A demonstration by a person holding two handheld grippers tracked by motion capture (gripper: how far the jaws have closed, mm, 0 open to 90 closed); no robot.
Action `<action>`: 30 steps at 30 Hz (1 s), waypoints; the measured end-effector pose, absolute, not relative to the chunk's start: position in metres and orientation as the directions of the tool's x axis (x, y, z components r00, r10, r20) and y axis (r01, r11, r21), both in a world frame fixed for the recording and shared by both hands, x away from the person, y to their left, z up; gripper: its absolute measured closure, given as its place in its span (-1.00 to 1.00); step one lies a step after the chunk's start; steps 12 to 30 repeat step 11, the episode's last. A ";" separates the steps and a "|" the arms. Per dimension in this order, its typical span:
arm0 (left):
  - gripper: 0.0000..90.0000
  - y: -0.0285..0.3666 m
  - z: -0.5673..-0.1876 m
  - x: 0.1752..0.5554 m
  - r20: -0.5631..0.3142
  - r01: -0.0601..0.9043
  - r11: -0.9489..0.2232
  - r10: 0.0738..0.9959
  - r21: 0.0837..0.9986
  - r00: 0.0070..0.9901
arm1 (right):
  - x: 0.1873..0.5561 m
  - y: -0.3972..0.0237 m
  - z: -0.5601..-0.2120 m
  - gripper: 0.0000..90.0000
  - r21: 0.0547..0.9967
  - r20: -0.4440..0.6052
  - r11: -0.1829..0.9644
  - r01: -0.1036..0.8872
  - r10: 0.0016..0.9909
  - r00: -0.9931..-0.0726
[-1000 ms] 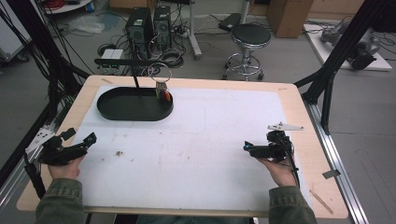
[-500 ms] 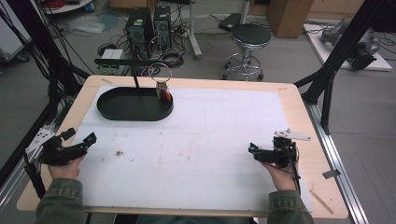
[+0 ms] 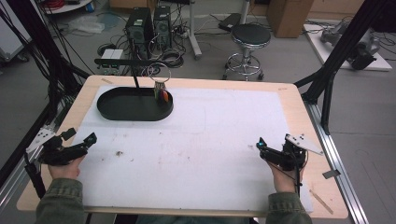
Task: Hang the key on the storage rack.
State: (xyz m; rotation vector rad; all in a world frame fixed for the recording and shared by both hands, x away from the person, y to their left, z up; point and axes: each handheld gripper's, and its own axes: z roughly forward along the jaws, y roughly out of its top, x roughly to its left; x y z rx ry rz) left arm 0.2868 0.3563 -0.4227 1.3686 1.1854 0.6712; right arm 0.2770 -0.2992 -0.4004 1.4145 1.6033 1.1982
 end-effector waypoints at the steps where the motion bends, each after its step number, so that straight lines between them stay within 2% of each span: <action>1: -0.95 0.356 -0.423 0.287 -0.241 0.264 0.156 0.914 0.952 0.327 | 0.275 -0.299 -0.399 -0.99 0.941 0.079 -0.014 0.338 0.981 -0.180; 5: -0.95 0.356 -0.423 0.287 -0.239 0.264 0.154 0.914 0.952 0.328 | 0.271 -0.299 -0.396 -0.99 0.959 0.050 0.001 0.283 0.984 -0.174; 30: -0.95 0.356 -0.423 0.287 -0.241 0.261 0.157 0.913 0.952 0.328 | 0.271 -0.298 -0.396 -0.99 0.954 0.043 0.013 0.301 0.983 -0.179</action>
